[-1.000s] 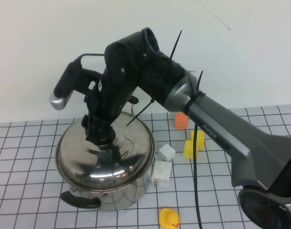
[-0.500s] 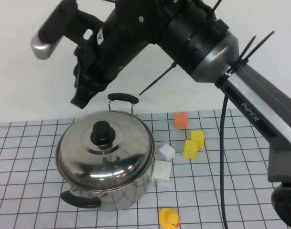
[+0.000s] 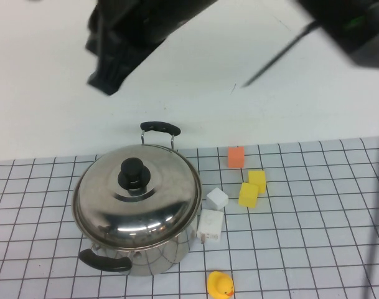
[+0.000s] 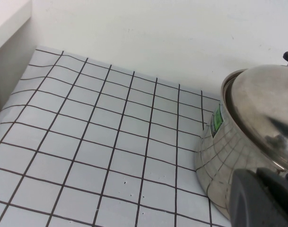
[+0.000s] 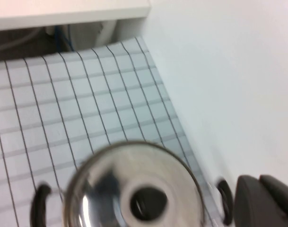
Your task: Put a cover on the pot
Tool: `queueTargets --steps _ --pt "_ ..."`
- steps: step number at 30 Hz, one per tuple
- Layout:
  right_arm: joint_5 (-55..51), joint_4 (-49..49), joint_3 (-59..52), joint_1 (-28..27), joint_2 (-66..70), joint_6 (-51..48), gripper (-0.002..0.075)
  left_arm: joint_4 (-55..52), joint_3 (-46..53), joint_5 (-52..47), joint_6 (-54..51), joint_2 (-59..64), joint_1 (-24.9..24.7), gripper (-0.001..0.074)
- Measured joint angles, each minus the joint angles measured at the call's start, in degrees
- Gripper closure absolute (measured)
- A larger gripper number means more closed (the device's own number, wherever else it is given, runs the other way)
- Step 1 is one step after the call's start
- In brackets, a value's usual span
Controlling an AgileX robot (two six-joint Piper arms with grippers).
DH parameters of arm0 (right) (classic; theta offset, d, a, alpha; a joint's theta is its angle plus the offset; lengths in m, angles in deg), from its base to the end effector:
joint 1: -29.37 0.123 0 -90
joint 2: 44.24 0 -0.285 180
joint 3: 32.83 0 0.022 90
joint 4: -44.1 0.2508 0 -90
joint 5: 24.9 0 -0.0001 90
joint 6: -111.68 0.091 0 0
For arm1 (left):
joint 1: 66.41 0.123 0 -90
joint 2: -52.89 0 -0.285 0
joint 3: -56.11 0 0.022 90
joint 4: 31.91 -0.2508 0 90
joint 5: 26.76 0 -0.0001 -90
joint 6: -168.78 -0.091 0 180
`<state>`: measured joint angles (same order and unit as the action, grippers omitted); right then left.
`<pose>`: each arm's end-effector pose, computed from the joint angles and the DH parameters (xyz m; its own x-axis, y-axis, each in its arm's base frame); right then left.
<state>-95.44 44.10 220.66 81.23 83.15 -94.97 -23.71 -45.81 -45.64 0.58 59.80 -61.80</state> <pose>0.2703 0.3443 0.4634 0.0406 -0.6746 -0.7371 -0.8596 0.3525 -0.3699 0.0535 0.0001 0.1795 -0.2104 -0.3526 -0.9118 -0.1125 0.9352 -0.3356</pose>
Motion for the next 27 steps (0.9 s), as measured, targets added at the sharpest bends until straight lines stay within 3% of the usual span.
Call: queueTargets --steps 19,27 --pt "0.0 -13.0 -52.8 0.1 -44.4 3.3 0.0728 0.0 0.0 0.0 0.0 0.0 0.0 0.0738" --pt "0.0 -14.1 -70.5 -0.4 -61.1 12.4 0.0728 0.0 0.0 0.0 0.2 0.0 0.0 0.0738"
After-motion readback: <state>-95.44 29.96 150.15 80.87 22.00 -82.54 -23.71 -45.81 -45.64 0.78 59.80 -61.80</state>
